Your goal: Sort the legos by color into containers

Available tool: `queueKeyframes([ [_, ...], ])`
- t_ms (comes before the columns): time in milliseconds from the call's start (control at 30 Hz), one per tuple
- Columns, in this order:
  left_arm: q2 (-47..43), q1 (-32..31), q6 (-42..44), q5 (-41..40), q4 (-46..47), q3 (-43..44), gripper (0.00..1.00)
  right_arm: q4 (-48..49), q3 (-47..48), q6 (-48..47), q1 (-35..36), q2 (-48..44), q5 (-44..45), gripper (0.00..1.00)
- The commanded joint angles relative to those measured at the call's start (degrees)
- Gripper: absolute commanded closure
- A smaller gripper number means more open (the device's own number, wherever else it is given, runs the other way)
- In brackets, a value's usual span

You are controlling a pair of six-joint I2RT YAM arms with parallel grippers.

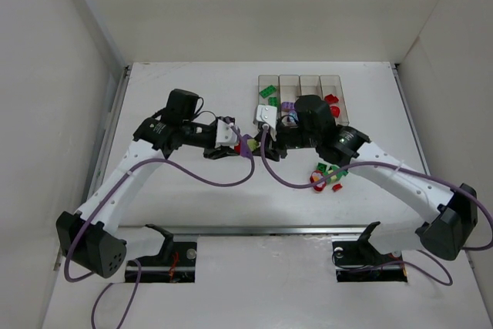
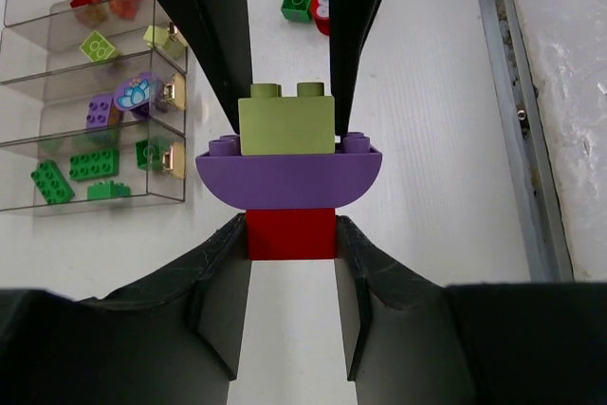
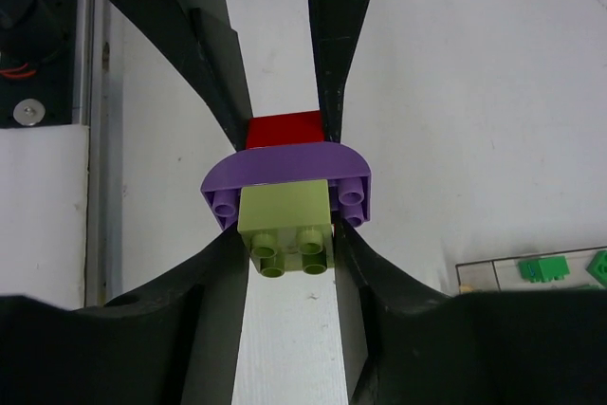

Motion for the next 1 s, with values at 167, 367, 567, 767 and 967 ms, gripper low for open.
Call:
queueKeyframes([
  [167,-3.42,2.34,-3.93,-0.64,4.12,-3.56,1.00,2.58,-0.06,3.00,0.38,-1.45,4.56,1.00],
  [367,-4.56,6.49,-7.09,-0.64,5.43,-8.04,1.00,3.37,-5.25,6.86,-6.47,-7.95,8.20,1.00],
  [567,-3.95,8.60,-12.97,-0.64,7.99,-9.54,1.00,6.09,-6.75,11.34,-12.27,-8.67,13.99,1.00],
  [767,-2.81,9.13,-16.22,-1.17,11.76,-10.07,1.00,6.10,-3.33,11.35,-16.75,-3.75,9.60,1.00],
  [967,-1.14,9.13,-18.08,-1.17,13.17,-8.40,1.00,7.32,-0.34,19.25,-23.24,2.49,24.83,1.00],
])
